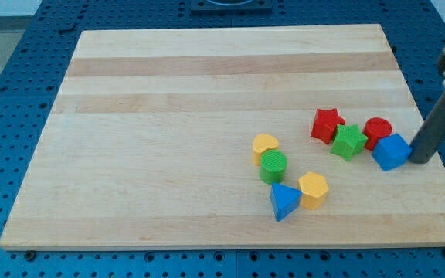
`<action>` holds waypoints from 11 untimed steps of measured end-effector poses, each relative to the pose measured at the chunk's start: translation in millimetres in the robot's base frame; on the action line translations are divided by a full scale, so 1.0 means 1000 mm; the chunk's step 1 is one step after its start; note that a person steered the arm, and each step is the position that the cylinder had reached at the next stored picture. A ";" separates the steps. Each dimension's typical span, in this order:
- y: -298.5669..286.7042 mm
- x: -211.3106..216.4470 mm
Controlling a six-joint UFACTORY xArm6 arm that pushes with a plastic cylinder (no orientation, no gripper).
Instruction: Slide the blue cube closer to the yellow hexagon
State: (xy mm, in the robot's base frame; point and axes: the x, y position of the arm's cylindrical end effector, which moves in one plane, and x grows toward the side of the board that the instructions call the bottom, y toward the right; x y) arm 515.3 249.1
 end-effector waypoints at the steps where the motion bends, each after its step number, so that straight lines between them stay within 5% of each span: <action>1: -0.037 0.032; 2: -0.067 0.042; 5: 0.019 -0.001; 9: -0.103 0.001; 11: -0.062 -0.015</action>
